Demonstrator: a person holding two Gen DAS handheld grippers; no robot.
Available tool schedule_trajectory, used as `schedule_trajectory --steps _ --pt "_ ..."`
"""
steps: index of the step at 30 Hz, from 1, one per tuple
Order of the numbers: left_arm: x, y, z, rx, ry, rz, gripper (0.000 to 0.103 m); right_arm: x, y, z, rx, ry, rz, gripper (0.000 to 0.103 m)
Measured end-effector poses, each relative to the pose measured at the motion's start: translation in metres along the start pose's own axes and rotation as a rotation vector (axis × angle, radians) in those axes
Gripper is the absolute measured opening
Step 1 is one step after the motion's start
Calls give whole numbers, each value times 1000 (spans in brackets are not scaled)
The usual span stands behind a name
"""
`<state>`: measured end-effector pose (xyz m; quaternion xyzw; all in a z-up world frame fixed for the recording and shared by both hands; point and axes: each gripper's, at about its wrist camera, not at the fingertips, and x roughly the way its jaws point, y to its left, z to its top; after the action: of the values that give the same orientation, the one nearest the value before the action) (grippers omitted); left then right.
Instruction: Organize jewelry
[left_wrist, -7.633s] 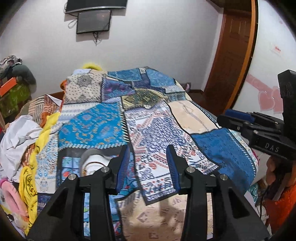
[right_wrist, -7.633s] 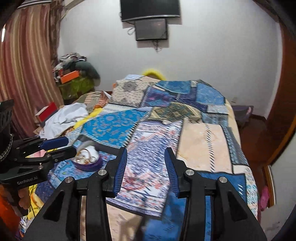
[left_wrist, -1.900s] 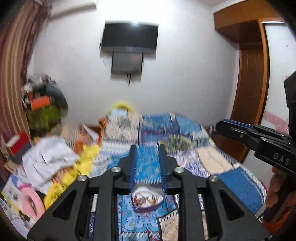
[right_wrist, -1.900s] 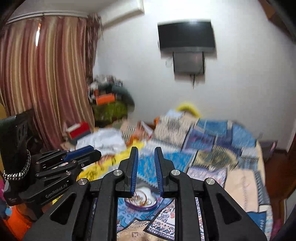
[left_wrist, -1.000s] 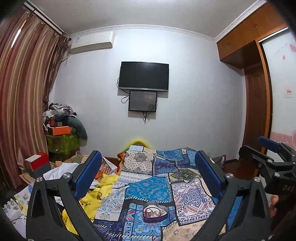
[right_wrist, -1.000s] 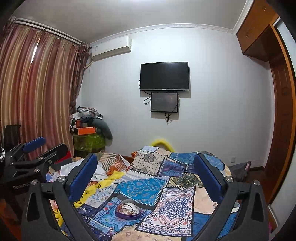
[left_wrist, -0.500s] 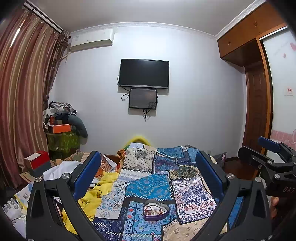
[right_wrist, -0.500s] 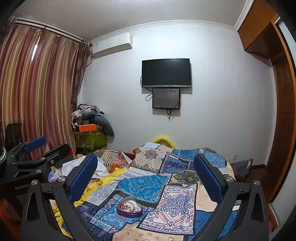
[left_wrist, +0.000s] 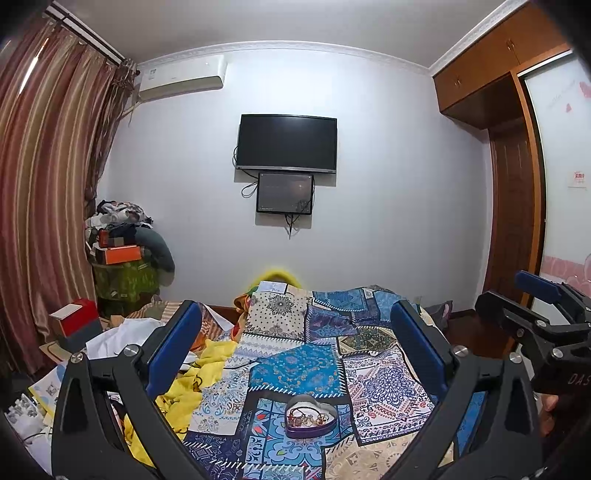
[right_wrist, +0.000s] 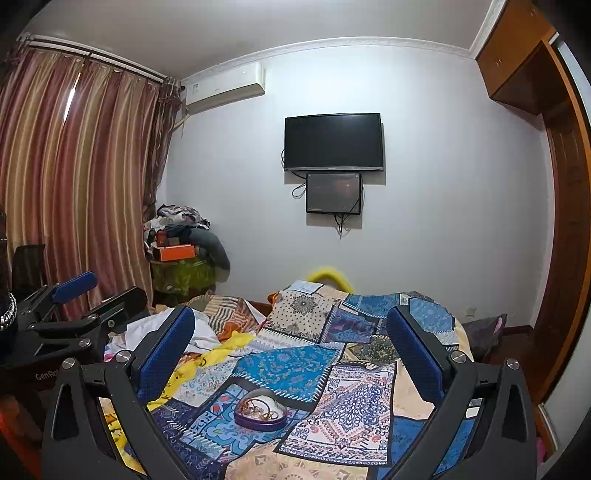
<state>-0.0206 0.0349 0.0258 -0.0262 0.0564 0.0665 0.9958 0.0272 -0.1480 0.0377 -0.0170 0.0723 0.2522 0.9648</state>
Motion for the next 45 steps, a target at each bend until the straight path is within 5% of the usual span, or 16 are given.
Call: schedule_trajectory --steps 45 --pt "7 -1 -4 8 23 -28 103 2 -9 -4 33 32 1 103"
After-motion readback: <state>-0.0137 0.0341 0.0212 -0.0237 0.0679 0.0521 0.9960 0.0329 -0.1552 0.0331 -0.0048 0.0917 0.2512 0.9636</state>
